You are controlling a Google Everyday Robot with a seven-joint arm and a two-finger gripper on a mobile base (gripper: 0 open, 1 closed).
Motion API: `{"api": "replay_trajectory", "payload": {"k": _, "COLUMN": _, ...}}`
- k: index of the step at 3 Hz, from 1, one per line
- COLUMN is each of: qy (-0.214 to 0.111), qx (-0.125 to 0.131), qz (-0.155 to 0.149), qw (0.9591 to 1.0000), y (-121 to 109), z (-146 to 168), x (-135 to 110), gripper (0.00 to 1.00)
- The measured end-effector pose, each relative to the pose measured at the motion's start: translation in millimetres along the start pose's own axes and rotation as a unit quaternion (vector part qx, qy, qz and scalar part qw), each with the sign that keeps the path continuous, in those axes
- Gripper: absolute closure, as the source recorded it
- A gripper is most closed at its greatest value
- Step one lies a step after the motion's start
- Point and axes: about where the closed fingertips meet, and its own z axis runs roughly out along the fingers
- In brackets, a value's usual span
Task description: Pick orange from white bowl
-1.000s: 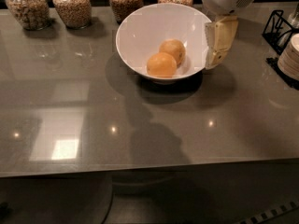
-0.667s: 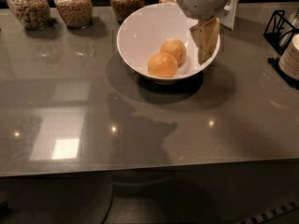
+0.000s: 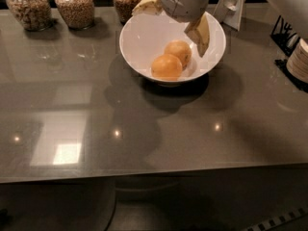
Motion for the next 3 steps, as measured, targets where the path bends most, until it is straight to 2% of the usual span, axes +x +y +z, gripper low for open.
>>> {"api": "replay_trajectory", "payload": {"k": 1, "qy": -0.003, "qx": -0.002, "qz": -0.008, "qw": 1.0, "y": 1, "z": -4, "x": 4, "gripper": 0.0}}
{"api": "replay_trajectory", "payload": {"k": 2, "qy": 0.011, "qx": 0.0, "qz": -0.019, "qw": 0.9998, "y": 12, "z": 5, "x": 9, "gripper": 0.0}}
{"api": "replay_trajectory", "payload": {"k": 3, "qy": 0.005, "qx": 0.014, "qz": -0.043, "qw": 0.9989, "y": 21, "z": 18, "x": 12, "gripper": 0.0}}
